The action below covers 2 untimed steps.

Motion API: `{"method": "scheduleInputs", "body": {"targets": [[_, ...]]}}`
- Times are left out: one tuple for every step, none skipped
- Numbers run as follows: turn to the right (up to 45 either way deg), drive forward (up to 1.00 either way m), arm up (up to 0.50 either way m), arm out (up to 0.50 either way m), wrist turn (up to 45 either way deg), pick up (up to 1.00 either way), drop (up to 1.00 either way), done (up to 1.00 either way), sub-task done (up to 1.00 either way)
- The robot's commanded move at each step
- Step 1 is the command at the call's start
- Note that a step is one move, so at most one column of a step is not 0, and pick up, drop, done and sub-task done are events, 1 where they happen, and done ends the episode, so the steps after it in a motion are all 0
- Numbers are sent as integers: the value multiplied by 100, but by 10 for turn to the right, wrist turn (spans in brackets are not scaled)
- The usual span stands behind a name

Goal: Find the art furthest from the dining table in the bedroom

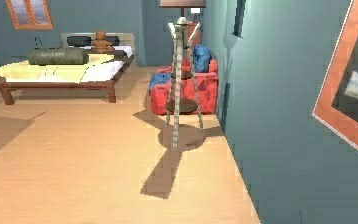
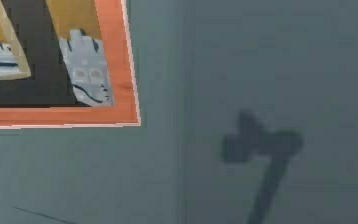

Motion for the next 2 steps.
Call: {"method": "scheduleInputs", "body": {"targets": [[0,15,0,0,0,0,0,0,0],[-450,0,0,0,0,0,0,0,0]]}}
